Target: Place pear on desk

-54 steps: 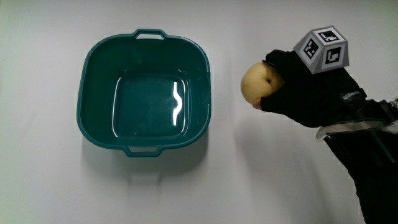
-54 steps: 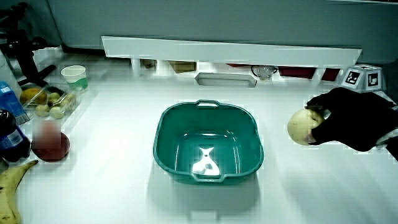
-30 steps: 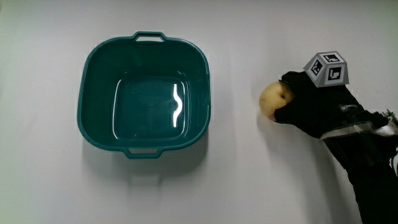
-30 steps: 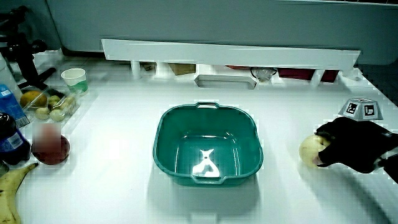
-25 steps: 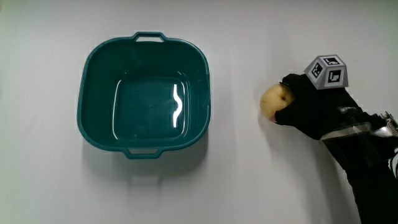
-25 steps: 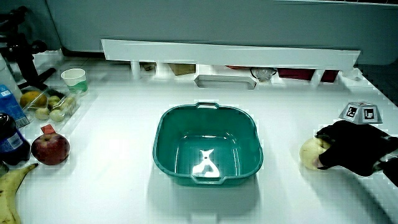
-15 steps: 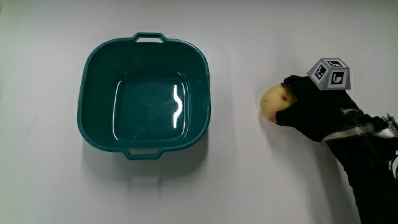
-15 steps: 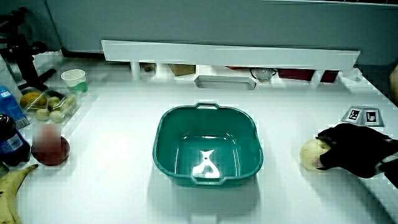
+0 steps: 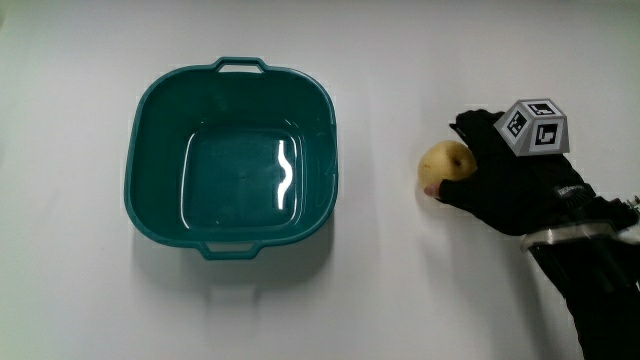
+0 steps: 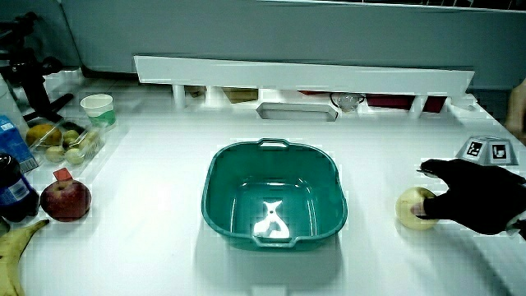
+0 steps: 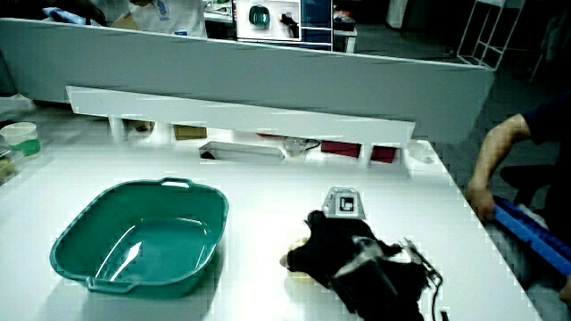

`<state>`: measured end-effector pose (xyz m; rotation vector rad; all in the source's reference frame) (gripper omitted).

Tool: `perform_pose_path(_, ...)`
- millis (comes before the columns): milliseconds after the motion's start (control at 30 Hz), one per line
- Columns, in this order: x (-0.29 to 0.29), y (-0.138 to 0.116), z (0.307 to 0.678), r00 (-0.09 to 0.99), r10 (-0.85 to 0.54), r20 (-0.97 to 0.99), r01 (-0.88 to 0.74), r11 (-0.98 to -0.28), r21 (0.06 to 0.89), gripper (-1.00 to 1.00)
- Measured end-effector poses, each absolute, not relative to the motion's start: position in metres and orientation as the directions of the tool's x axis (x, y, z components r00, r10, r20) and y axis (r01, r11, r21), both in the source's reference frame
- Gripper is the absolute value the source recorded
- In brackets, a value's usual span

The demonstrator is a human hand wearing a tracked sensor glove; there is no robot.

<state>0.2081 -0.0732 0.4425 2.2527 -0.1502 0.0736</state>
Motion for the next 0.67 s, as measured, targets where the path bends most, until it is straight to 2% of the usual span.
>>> perform_pose_path(100, 0.182, -0.065, 0.402, 0.974, -0.184, 0.129, -0.22, -0.673, 0.706, -0.95)
perform_pose_path(133, 0.172, -0.06, 0.391, 0.962, -0.207, 0.177, -0.271, -0.654, 0.707, -1.0)
perform_pose_path(233, 0.138, -0.042, 0.346, 0.926, -0.313, 0.21, -0.371, -0.662, 0.651, -1.0)
perform_pose_path(300, 0.134, -0.03, 0.367, 0.917, -0.343, 0.204, -0.378, -0.58, 0.722, -1.0)
perform_pose_path(333, 0.116, -0.023, 0.333, 0.895, -0.37, 0.25, -0.435, -0.597, 0.674, -1.0)
perform_pose_path(367, 0.114, -0.017, 0.341, 0.885, -0.376, 0.273, -0.45, -0.546, 0.707, -1.0)
perform_pose_path(400, 0.106, -0.011, 0.333, 0.881, -0.421, 0.216, -0.443, -0.574, 0.689, -1.0)
perform_pose_path(433, 0.098, -0.004, 0.321, 0.866, -0.42, 0.273, -0.481, -0.546, 0.686, -1.0)
perform_pose_path(467, 0.097, 0.004, 0.331, 0.866, -0.459, 0.197, -0.457, -0.568, 0.684, -1.0)
perform_pose_path(567, 0.082, 0.028, 0.323, 0.808, -0.509, 0.299, -0.54, -0.434, 0.722, -1.0)
perform_pose_path(633, 0.07, 0.04, 0.304, 0.765, -0.554, 0.329, -0.588, -0.392, 0.708, -1.0)
perform_pose_path(667, 0.069, 0.048, 0.307, 0.755, -0.573, 0.32, -0.586, -0.369, 0.721, -1.0)
